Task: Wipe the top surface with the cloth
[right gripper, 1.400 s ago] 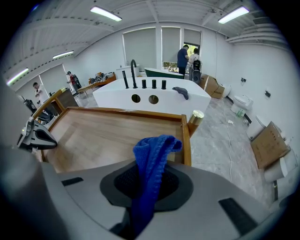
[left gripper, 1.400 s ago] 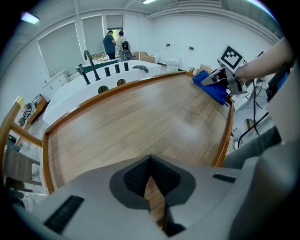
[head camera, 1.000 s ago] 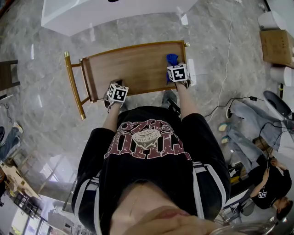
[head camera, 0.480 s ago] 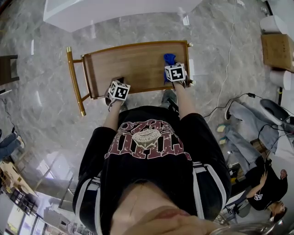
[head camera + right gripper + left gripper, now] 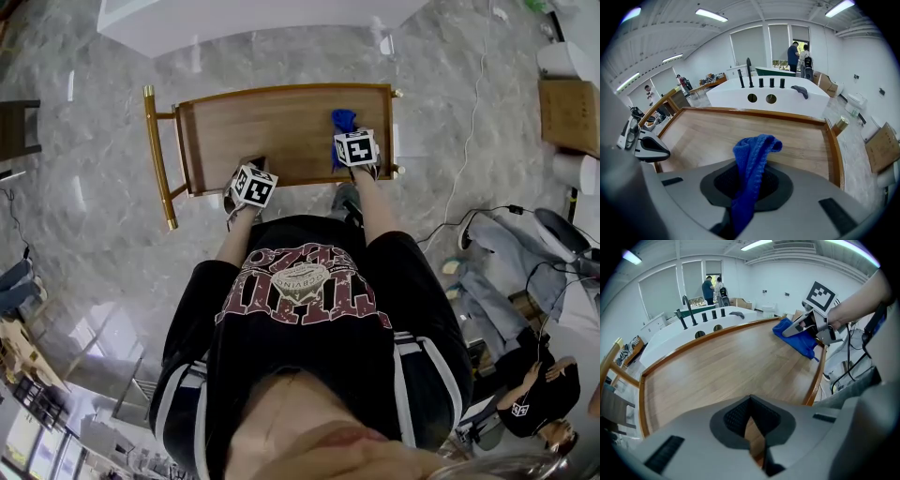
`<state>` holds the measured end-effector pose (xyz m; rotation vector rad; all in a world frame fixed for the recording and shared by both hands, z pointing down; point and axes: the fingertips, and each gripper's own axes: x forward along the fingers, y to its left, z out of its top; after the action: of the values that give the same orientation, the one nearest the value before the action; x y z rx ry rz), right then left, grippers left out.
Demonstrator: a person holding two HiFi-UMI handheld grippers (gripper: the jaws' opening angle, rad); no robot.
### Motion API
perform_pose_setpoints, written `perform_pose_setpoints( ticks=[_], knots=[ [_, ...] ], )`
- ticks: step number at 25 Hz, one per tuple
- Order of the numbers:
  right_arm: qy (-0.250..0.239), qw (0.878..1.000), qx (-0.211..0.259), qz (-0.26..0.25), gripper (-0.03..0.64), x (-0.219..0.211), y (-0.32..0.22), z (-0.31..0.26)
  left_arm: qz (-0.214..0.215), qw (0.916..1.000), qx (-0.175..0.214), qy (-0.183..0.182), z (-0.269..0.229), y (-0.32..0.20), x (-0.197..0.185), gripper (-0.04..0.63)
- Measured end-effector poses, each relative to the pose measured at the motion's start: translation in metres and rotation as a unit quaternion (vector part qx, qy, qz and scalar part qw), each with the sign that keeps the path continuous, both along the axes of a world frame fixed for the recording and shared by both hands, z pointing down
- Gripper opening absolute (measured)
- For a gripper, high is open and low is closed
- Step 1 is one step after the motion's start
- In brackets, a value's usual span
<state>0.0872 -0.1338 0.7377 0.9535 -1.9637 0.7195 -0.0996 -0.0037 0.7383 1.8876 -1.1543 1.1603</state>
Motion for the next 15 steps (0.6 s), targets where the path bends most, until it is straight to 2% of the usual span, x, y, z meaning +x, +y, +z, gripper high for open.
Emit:
perform_pose_setpoints(
  ticks=[5,15],
  knots=[
    [0.003,1.0,0.004,-0.013,0.057,-0.01,0.004,-0.002,-0.018,0.9997,-0.002,0.016,-0.004,0.008,0.006,0.046],
    [-0.003,0.999,0.004,-0.033,0.057,-0.037,0.015,0.003,-0.033,0.9993,-0.014,0.007,0.002,0.039,-0.016,0.046]
  ],
)
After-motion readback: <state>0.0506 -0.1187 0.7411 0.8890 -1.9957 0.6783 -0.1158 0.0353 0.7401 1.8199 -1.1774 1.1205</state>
